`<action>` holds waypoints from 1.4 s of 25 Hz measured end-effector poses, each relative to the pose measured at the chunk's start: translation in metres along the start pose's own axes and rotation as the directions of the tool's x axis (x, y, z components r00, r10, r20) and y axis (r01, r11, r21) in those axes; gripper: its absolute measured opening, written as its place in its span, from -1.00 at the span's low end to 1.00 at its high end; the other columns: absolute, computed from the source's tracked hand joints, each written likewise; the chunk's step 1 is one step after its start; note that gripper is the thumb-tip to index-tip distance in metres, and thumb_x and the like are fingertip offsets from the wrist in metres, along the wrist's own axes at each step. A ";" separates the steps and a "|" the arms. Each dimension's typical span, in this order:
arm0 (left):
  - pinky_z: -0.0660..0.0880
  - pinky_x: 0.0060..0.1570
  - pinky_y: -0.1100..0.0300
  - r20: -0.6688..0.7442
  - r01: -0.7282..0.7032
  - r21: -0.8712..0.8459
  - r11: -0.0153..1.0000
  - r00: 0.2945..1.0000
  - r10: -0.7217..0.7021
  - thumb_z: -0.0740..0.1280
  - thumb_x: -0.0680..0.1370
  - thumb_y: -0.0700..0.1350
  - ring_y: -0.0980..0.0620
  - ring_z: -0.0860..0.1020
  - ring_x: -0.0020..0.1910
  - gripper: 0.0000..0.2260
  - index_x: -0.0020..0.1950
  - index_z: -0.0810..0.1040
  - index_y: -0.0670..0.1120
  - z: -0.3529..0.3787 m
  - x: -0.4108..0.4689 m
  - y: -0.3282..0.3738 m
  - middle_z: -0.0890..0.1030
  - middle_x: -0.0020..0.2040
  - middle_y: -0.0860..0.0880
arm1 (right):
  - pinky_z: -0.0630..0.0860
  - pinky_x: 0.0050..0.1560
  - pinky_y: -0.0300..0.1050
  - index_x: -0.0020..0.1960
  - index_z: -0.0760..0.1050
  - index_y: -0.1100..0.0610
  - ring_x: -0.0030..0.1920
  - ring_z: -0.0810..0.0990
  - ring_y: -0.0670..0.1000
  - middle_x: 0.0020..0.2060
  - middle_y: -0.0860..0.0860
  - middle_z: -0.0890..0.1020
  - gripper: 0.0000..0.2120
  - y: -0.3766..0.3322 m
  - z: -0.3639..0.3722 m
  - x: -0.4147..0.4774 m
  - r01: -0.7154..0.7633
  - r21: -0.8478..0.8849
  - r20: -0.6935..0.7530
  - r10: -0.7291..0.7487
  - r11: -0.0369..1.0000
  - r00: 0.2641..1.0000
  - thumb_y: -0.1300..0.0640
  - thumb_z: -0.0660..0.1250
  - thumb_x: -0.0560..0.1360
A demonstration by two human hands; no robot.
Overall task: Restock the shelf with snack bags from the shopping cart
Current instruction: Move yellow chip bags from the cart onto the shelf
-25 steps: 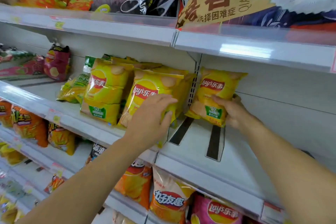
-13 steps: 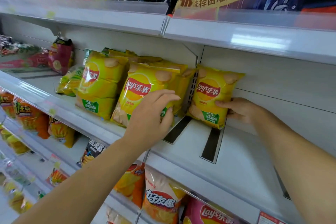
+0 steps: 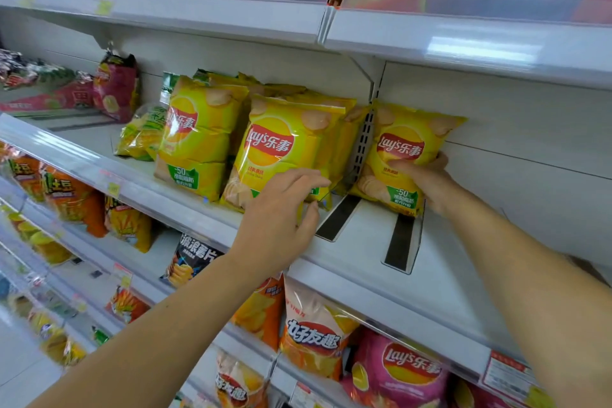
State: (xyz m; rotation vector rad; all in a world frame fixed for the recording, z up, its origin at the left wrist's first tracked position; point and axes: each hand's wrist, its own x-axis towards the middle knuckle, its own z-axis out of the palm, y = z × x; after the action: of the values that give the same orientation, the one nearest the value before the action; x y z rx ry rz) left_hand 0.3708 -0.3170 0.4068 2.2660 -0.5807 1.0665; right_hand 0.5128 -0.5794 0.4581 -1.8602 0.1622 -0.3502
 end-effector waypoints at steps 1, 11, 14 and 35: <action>0.41 0.22 0.20 0.005 0.001 0.000 1.000 1.000 -0.001 0.19 0.53 -0.07 0.07 0.47 0.28 -0.69 0.24 0.55 0.00 0.002 -0.001 -0.001 0.54 0.27 0.05 | 0.46 0.29 0.12 0.48 0.03 0.14 0.29 0.46 0.12 0.31 0.09 0.43 0.01 0.003 0.004 0.001 0.016 -0.073 -0.044 -0.019 0.997 0.999 -0.08 0.58 0.27; 0.32 0.23 0.35 -0.063 -0.030 -0.052 0.998 0.998 0.027 0.23 0.54 -0.14 0.08 0.48 0.25 -0.73 0.22 0.57 -0.03 -0.008 -0.025 -0.005 0.56 0.24 0.05 | 0.36 0.32 0.06 0.56 -0.12 0.12 0.42 0.35 0.19 0.45 0.15 0.32 0.06 -0.019 -0.006 -0.051 0.046 -0.252 -0.124 -0.080 0.967 0.989 -0.17 0.49 0.36; 0.37 0.26 0.29 -0.127 0.014 -0.077 0.997 0.992 -0.024 0.24 0.54 -0.21 0.05 0.51 0.22 -0.75 0.17 0.60 -0.08 -0.028 -0.063 -0.023 0.60 0.18 0.01 | 0.38 0.34 0.06 0.47 0.22 0.07 0.31 0.42 0.10 0.31 0.13 0.42 -0.29 -0.023 0.010 -0.117 0.382 -0.339 -0.185 -0.458 0.860 0.869 -0.12 0.41 0.44; 0.47 0.19 0.06 0.286 0.963 0.263 -0.055 -0.132 -0.949 0.29 0.60 -0.13 -0.05 0.50 0.28 -0.65 0.39 0.45 -0.01 -0.077 -0.565 -0.219 0.46 0.36 -0.09 | 0.40 0.13 -0.08 0.47 0.30 0.04 0.30 0.45 0.11 0.38 0.11 0.41 -0.48 0.392 0.443 -0.403 0.099 -0.716 0.692 0.686 0.691 0.224 0.01 0.34 0.55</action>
State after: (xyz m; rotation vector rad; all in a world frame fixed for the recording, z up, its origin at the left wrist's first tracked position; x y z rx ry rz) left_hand 0.1254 -0.0227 -0.0690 1.9503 1.0116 -0.2803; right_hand 0.2982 -0.1865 -0.1003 -2.3023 -0.2139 1.3998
